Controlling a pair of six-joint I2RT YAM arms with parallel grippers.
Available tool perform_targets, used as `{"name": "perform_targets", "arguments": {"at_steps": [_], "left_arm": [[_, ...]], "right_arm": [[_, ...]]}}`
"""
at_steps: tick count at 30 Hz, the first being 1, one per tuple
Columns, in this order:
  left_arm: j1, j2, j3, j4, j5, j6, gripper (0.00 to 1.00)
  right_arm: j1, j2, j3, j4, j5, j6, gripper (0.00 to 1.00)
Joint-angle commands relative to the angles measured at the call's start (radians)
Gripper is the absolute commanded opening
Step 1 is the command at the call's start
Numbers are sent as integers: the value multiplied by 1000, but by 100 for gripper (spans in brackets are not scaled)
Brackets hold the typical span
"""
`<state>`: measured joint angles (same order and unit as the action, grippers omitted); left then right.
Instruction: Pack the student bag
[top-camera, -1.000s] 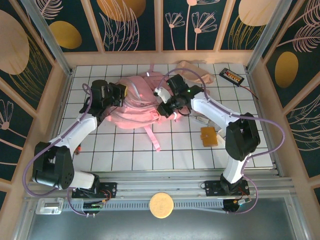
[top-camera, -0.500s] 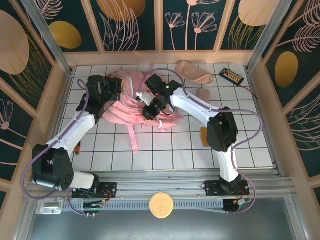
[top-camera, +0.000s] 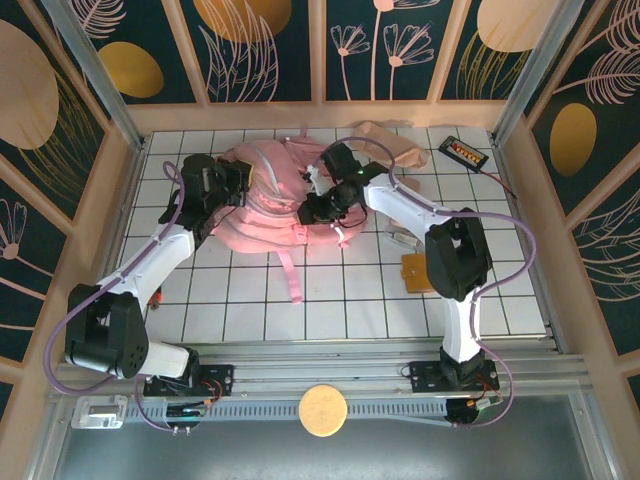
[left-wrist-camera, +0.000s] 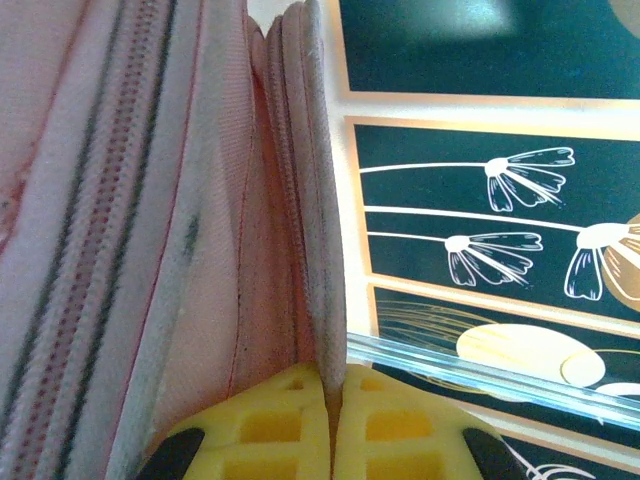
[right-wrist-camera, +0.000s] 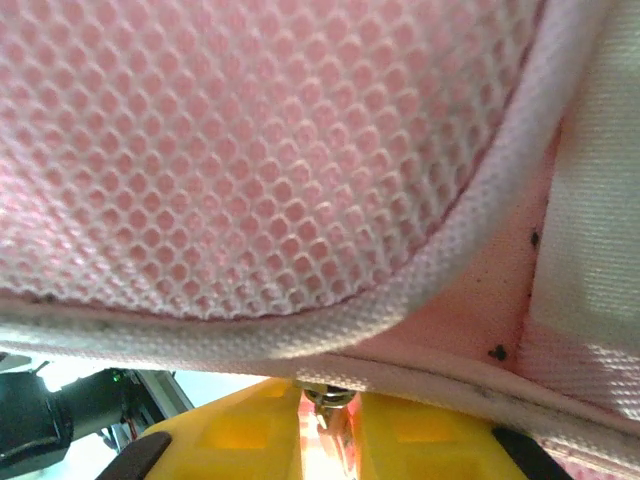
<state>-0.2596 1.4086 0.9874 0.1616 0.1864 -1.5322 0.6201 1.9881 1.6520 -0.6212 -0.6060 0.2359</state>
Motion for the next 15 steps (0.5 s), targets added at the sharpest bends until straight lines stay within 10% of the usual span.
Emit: {"name": "perform_targets", "arguments": {"at_steps": [1,5,15], "left_arm": [[-18,-25,29,154,83,-27,0],[-17,-17,31,150,87,-27,0],[-17,-23,19,153,72,-26,0]], "right_arm": [[-4,-31,-14,136,-20,35,19],[-4,-17,2,122,-16,24,1],[0,-58,31,-14,43,-17,0]]}}
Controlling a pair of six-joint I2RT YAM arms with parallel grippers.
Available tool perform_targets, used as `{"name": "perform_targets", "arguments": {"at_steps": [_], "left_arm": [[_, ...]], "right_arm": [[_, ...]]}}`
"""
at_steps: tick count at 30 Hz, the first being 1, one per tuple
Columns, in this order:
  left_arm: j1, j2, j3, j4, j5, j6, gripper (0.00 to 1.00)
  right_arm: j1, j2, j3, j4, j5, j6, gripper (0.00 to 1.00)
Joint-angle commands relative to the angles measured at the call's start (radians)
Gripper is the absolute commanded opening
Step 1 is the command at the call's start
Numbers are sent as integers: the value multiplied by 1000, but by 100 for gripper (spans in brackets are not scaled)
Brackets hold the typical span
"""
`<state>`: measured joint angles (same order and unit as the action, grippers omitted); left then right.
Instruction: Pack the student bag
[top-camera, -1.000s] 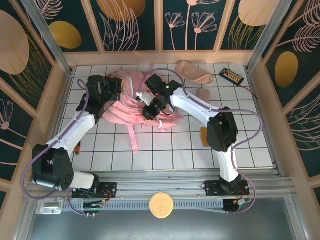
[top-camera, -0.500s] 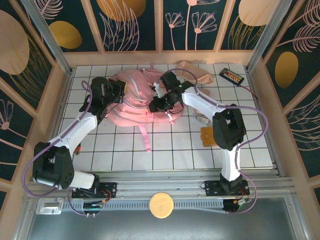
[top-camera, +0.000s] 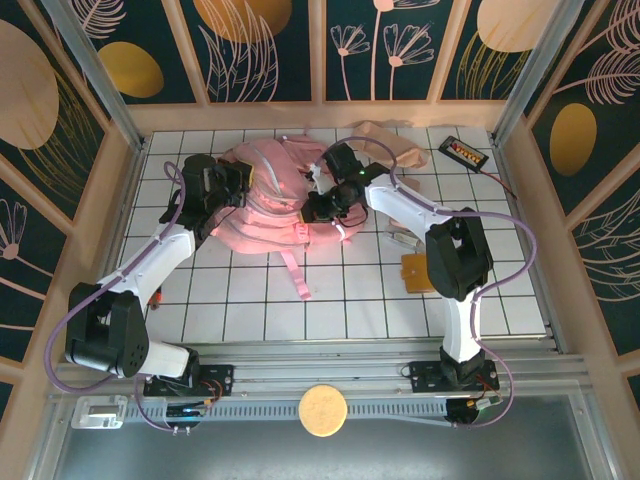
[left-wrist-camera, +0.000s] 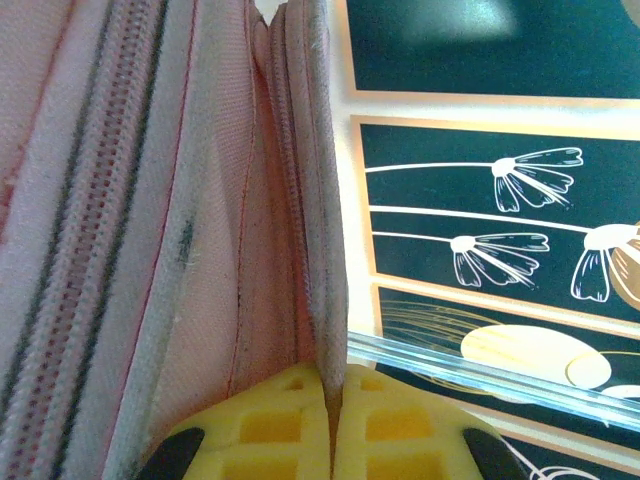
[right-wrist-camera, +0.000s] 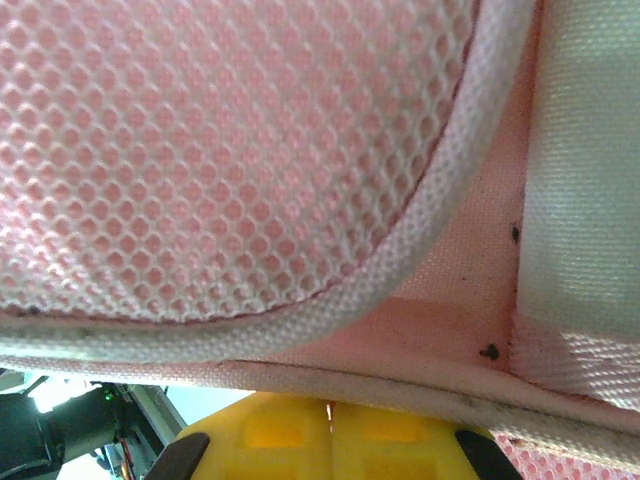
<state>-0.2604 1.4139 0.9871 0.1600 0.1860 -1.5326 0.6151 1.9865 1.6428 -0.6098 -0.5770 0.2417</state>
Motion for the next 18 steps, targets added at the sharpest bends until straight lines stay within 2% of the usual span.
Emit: {"name": "perform_targets", "arguments": {"at_steps": [1,4,9,18], "left_arm": [[-16,-30,16,155,68,-26,0],[-17,-27,17,164,67,-29,0],[-25,-24,15,174,59,-35,0],[-54,-28,4,195,35,-53,0]], "right_arm": [[-1,-59,42,-39,-15,-13,0],[-2,-47,86,-88,-140,26,0],[48,-6,169,-36,-212,136,0],[122,60,212,198,-187,384,0]]}}
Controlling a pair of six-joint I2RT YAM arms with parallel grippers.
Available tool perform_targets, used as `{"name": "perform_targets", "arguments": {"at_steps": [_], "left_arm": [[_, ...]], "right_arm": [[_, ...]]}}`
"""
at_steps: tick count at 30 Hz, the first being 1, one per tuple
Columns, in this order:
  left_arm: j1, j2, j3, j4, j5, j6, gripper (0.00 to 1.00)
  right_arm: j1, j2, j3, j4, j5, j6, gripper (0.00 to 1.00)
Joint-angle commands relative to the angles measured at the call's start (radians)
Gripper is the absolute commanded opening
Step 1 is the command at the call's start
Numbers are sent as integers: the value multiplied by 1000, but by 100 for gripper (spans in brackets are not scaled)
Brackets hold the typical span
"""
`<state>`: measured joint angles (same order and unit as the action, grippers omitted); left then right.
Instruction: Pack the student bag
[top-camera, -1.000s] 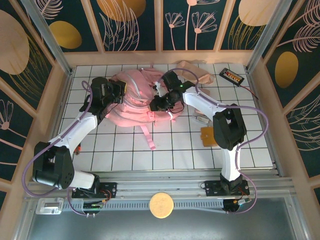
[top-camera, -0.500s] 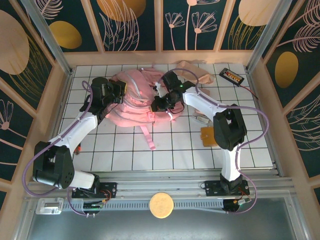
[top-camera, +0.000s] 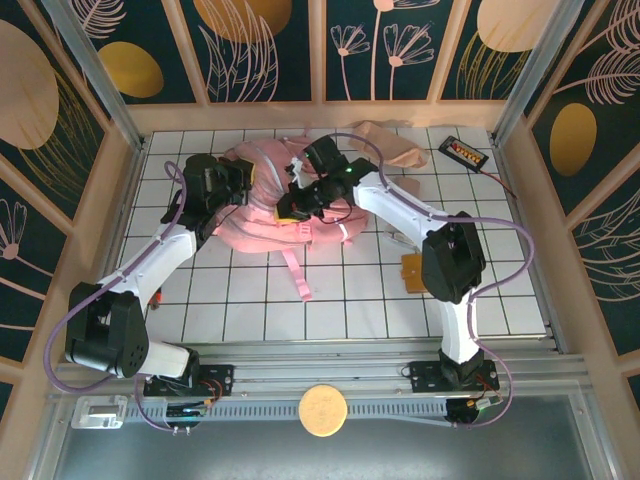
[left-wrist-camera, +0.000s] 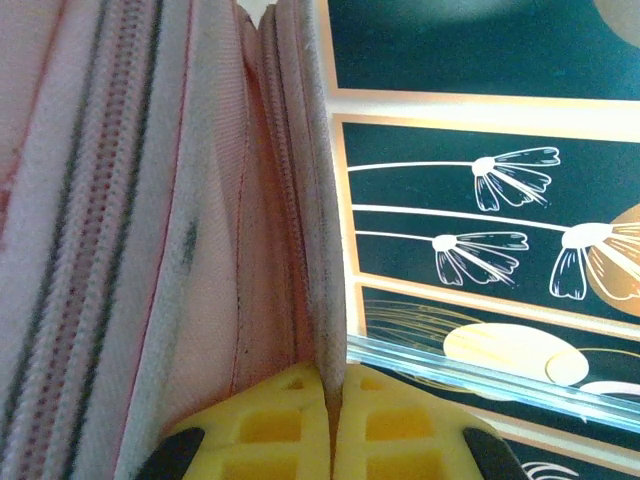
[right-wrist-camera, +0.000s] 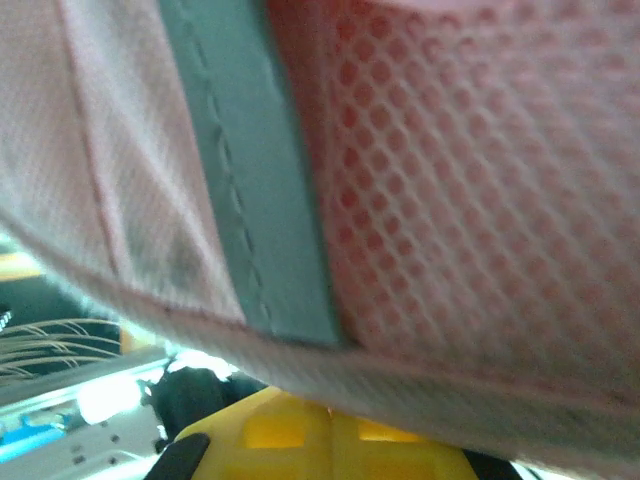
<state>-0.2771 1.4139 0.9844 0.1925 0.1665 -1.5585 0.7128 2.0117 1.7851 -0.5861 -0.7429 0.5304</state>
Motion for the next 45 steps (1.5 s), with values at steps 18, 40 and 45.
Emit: {"name": "perform_targets", "arguments": {"at_steps": [18,40,45], "left_arm": [[30,-74,148,-380,136,435,99],[35,143,-41,-70,386,374,55],[34,120,55,-177,367,423,70]], "right_arm": [[-142,-255,-291,73,118,-56,0],[-245,-337,-469,6,91,-176,0],[-247,-337,-478,-2,99,-183,0]]}}
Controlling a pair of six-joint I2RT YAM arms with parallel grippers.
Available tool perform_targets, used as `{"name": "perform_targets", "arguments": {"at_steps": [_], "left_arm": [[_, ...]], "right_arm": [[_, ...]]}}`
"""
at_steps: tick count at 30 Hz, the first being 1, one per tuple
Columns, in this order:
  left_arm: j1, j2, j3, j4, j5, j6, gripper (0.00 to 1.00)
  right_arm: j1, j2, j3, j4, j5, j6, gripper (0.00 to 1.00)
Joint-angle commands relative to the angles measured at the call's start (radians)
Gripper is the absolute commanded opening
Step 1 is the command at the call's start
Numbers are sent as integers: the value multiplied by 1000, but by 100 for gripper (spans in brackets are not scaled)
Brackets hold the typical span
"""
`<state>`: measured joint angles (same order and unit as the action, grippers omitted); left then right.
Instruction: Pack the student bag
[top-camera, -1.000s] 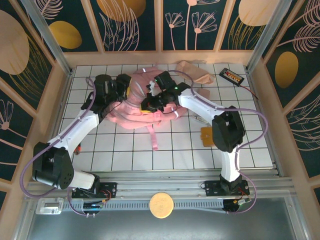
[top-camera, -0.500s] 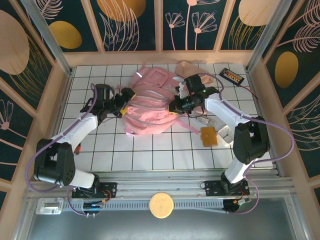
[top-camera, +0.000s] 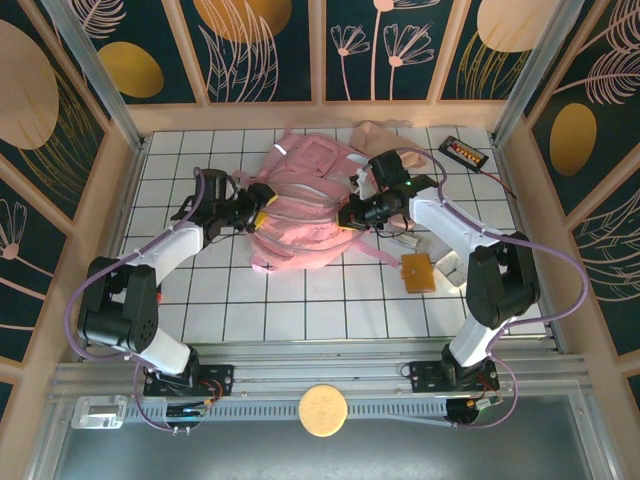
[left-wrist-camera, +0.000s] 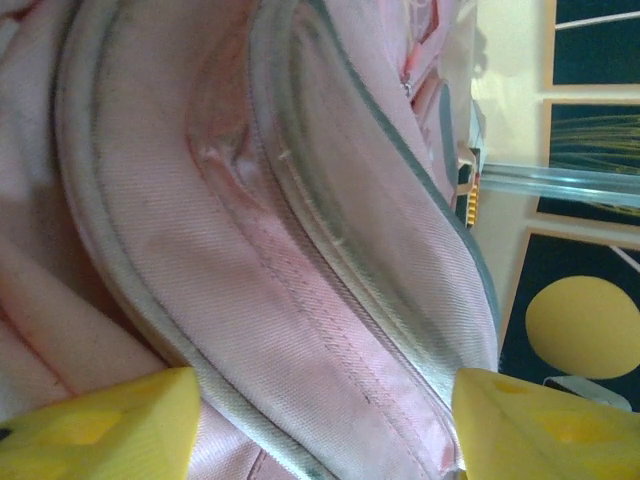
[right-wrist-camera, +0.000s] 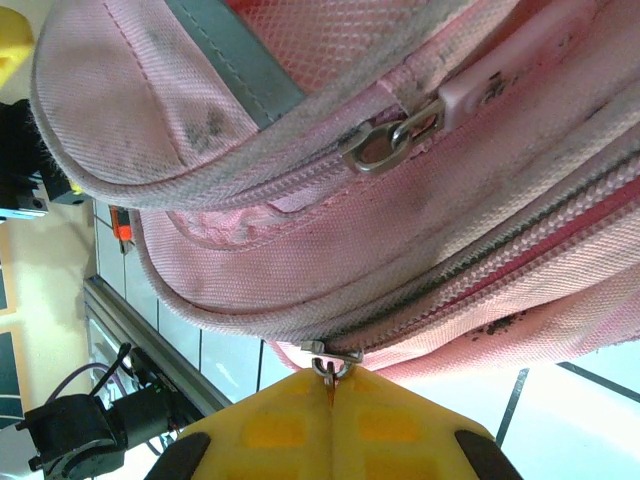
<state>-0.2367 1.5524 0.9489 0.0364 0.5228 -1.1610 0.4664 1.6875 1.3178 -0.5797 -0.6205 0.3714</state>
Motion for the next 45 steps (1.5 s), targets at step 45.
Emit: {"name": "perform_targets", "arguments": {"at_steps": [45], "left_arm": [[-231,141,339,-295,-280,2307,88]], "right_arm": [[28,34,7,20,-2,-48,0]]}}
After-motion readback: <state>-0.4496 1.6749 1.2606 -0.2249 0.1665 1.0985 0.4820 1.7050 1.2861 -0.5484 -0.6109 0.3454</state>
